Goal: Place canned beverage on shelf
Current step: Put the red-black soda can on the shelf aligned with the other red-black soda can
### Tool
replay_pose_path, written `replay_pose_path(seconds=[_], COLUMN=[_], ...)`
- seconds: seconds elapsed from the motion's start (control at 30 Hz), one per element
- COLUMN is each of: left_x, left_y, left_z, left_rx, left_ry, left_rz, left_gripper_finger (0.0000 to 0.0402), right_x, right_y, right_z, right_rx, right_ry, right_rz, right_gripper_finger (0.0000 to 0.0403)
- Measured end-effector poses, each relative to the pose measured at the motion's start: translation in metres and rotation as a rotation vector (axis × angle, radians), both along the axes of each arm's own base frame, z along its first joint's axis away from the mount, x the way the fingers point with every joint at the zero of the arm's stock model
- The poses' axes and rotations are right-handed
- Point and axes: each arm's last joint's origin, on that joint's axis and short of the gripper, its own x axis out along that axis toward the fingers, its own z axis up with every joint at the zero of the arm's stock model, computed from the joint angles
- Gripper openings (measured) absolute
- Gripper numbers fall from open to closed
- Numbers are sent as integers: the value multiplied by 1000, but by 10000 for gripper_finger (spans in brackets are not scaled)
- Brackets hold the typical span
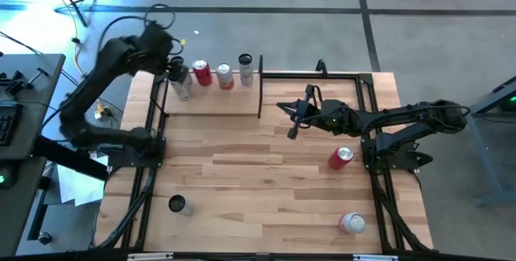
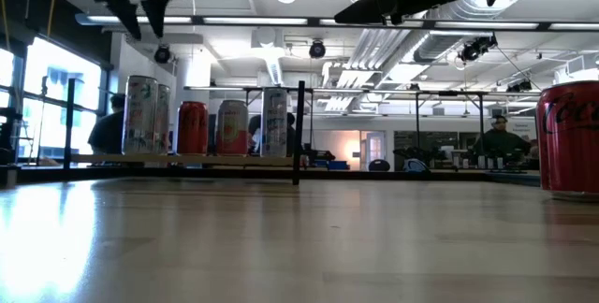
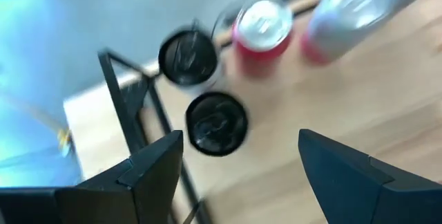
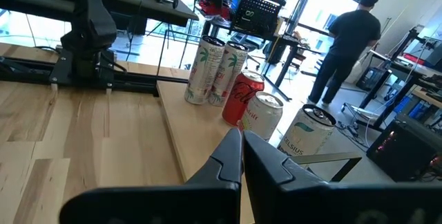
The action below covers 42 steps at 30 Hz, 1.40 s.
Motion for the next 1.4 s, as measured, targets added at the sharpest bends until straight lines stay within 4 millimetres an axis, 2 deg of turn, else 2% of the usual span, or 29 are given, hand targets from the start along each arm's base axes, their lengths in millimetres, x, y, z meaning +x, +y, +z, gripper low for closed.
replay_pose_path(seconds=[0.17,0.27,0.37,0.53,0.63,0.73,0.9,1.0,1.07,1.17,1.4], left_x=[-6,-8,-5,9,20,30,39,41,42,44,48], left_y=[-44,-68,-85,-103,-113,-122,-139,-145,-148,-151,-155], left_z=[26,24,4,-51,-83,-107,-124,-126,-125,-125,-128], left_rx=[206,308,376,460,530,615,709,723,728,742,728], left_ry=[-197,-341,-484,-688,-747,-778,-820,-834,-839,-844,-830], left_rz=[-131,-244,-354,-513,-634,-751,-901,-950,-968,-983,-1011], left_gripper_finger=[253,225,191,132,96,61,10,4,8,10,2], right_x=[0,0,-1,-8,-14,-20,-41,-60,-73,-87,-100], right_y=[0,0,0,8,16,26,47,59,65,71,72], right_z=[0,-1,-4,7,18,28,41,51,56,59,51], right_rx=[28,47,30,81,127,186,317,411,438,472,581], right_ry=[-13,-12,53,191,279,386,606,729,822,934,1111], right_rz=[-3,-5,-4,-9,-21,-18,-47,-95,-112,-121,-206], right_gripper_finger=[0,0,0,0,0,0,0,4,18,63,224])
